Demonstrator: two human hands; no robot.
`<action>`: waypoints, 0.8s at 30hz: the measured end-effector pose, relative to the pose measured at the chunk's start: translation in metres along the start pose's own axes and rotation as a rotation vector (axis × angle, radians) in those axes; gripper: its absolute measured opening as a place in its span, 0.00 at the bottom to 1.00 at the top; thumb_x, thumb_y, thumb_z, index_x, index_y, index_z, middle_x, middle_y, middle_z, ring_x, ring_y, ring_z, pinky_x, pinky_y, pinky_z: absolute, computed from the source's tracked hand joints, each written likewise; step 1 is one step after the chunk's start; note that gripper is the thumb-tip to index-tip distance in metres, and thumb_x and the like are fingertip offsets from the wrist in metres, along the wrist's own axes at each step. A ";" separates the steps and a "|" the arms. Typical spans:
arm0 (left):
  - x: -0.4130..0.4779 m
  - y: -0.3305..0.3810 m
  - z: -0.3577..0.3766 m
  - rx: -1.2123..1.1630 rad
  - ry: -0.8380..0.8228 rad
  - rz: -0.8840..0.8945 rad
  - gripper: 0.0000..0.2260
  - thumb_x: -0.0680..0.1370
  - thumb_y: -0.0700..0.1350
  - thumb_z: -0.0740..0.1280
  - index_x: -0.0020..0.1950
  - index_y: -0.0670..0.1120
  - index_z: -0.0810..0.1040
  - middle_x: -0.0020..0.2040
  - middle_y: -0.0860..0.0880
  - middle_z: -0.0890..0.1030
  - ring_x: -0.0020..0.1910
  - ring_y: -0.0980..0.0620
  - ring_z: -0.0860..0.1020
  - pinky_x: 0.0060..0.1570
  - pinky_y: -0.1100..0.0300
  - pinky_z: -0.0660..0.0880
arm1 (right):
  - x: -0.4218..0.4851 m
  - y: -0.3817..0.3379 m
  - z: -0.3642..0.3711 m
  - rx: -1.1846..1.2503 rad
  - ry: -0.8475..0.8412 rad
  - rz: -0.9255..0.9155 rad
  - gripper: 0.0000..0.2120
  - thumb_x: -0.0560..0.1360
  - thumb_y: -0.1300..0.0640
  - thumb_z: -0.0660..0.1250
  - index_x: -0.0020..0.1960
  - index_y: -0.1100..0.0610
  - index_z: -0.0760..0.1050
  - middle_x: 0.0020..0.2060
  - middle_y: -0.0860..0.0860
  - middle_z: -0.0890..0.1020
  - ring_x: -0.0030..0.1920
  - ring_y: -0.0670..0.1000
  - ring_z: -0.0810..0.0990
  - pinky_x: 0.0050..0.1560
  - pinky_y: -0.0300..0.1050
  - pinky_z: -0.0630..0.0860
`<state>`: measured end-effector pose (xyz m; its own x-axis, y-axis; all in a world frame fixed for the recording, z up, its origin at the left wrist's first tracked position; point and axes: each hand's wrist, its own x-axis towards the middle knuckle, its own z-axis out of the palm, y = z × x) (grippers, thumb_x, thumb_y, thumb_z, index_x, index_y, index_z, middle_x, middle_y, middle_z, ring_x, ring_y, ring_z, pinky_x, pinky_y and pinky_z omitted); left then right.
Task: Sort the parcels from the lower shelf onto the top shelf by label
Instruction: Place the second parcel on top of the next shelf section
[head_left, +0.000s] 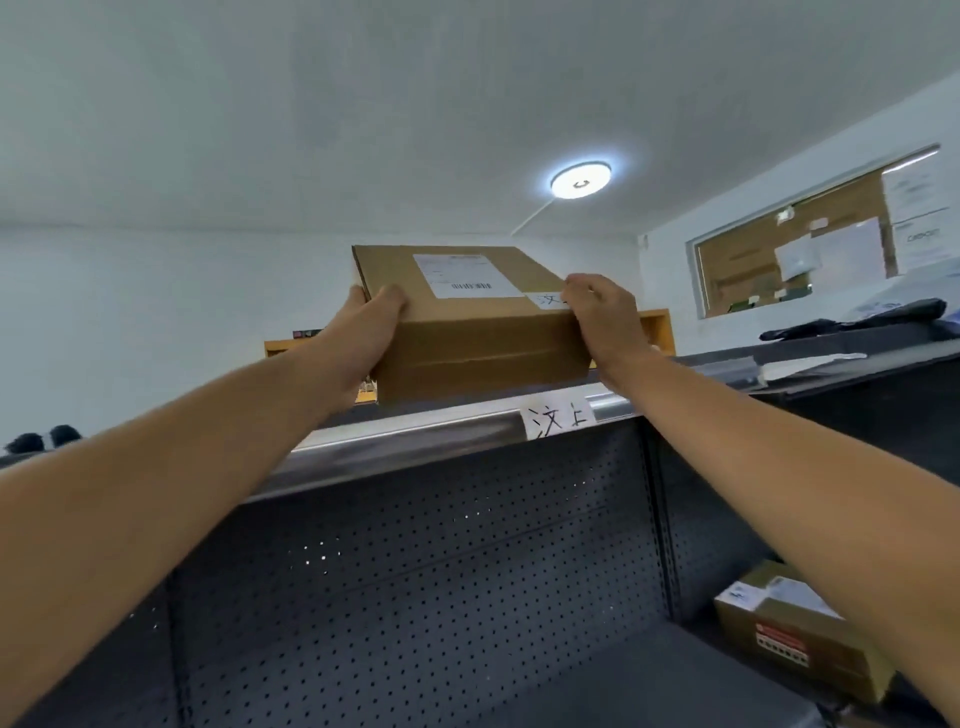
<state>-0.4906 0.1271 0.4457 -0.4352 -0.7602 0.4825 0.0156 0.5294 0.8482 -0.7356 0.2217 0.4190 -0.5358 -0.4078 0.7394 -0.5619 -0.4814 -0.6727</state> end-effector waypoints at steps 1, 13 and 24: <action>0.012 -0.003 0.001 0.019 -0.002 -0.028 0.18 0.85 0.53 0.60 0.73 0.47 0.70 0.50 0.47 0.75 0.44 0.49 0.75 0.41 0.56 0.74 | 0.013 0.006 0.001 -0.030 0.001 0.008 0.14 0.83 0.52 0.61 0.62 0.56 0.81 0.51 0.49 0.79 0.52 0.48 0.76 0.49 0.45 0.72; 0.071 -0.040 0.010 0.125 -0.137 -0.231 0.13 0.88 0.50 0.60 0.49 0.44 0.75 0.48 0.43 0.72 0.45 0.45 0.74 0.56 0.47 0.83 | 0.069 0.046 0.013 -0.150 -0.070 0.269 0.14 0.75 0.56 0.65 0.35 0.52 0.63 0.34 0.53 0.62 0.38 0.54 0.63 0.41 0.49 0.61; 0.085 -0.050 0.027 0.183 0.033 -0.196 0.10 0.88 0.44 0.56 0.52 0.41 0.72 0.48 0.42 0.76 0.56 0.38 0.80 0.64 0.40 0.81 | 0.067 0.070 0.016 -0.385 -0.069 0.158 0.14 0.82 0.50 0.58 0.45 0.58 0.74 0.38 0.55 0.72 0.39 0.54 0.70 0.41 0.48 0.64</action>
<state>-0.5525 0.0459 0.4383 -0.3843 -0.8651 0.3224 -0.2305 0.4281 0.8739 -0.8006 0.1483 0.4216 -0.5980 -0.5110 0.6175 -0.6776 -0.0892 -0.7300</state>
